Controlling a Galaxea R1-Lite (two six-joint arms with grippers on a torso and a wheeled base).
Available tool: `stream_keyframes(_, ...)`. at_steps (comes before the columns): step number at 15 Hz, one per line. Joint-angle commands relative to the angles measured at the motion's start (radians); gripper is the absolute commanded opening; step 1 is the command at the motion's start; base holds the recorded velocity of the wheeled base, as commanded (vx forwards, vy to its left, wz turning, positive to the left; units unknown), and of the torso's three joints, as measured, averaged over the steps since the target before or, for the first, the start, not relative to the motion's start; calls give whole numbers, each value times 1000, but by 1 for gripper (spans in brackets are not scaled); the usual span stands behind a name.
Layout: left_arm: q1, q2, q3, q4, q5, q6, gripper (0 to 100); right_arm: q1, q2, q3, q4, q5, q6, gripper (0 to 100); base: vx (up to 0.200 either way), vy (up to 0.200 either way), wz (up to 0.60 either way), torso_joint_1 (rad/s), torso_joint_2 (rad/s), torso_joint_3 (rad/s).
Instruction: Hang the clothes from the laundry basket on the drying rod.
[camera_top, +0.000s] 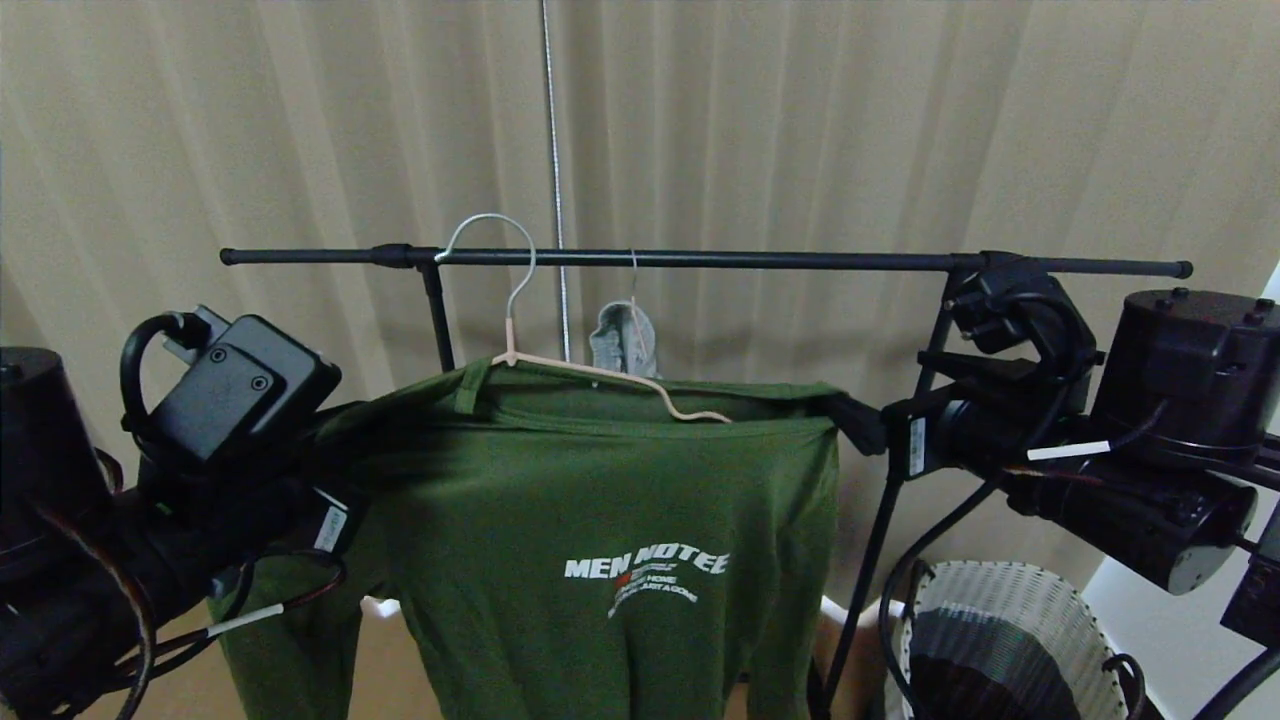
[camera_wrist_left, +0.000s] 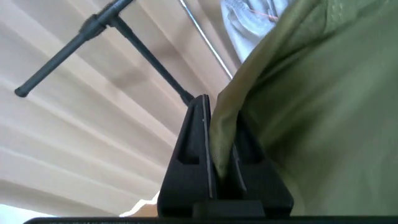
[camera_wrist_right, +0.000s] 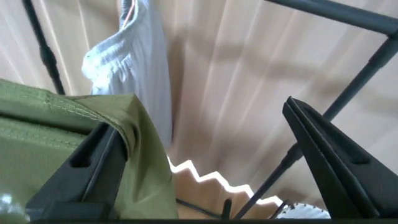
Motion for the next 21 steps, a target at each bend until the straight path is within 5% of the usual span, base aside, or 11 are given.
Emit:
stream_keyframes(1, -8, 15, -3, -5, 2, -9, 0, 37, -27, 1, 18, 4, 0, 100, 0, 0, 0, 0, 0, 0)
stream_keyframes(5, -21, 69, -29, -25, 23, -103, 0, 143, -105, -40, 156, 185, -50, 100, 0, 0, 0, 0, 0, 0)
stream_keyframes(9, -89, 88, -16, -71, 22, -147, 0, 145, -85, -141, 241, 191, -184, 100, 0, 0, 0, 0, 0, 0)
stream_keyframes(21, -218, 32, -15, -74, 13, -165, 0, 152, 73, -267, 230, 160, -276, 100, 0, 0, 0, 0, 0, 0)
